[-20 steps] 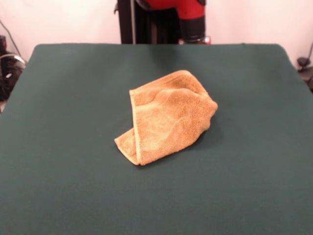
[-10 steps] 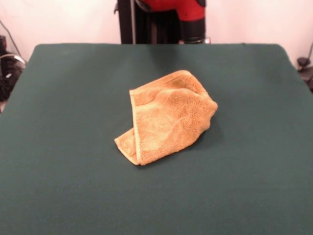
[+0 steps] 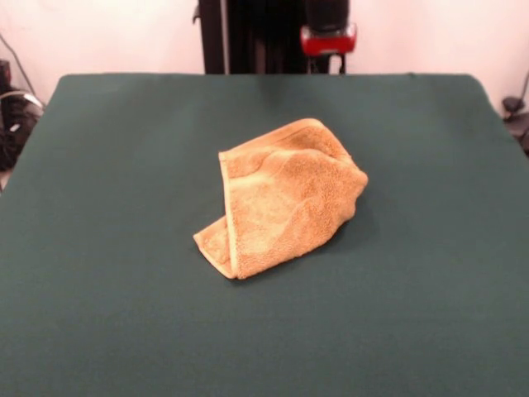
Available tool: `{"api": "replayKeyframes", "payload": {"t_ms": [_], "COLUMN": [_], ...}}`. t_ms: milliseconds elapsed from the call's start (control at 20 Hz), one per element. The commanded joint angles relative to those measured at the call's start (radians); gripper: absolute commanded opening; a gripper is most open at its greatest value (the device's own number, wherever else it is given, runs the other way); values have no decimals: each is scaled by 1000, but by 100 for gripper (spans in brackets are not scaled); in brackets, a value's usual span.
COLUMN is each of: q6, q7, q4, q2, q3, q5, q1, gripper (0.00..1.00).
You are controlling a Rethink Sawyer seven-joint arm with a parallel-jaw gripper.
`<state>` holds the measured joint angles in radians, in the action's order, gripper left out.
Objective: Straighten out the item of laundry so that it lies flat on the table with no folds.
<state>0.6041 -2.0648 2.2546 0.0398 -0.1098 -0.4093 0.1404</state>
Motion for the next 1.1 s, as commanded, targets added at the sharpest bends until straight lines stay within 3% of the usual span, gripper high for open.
{"api": "replayKeyframes", "payload": {"t_ms": [50,300,650,1100], "q6": [-216,-230,-129,163], "q7": [-89,-94,-137,-260], "q4": [173,187,237,368], "q2": [178,199,172,100], "q3": [48,54,27,-46], "q5": [-42,-43,-41,-53], "q1": [33,35,-30,-245], "gripper": [100,100,100,100]}}
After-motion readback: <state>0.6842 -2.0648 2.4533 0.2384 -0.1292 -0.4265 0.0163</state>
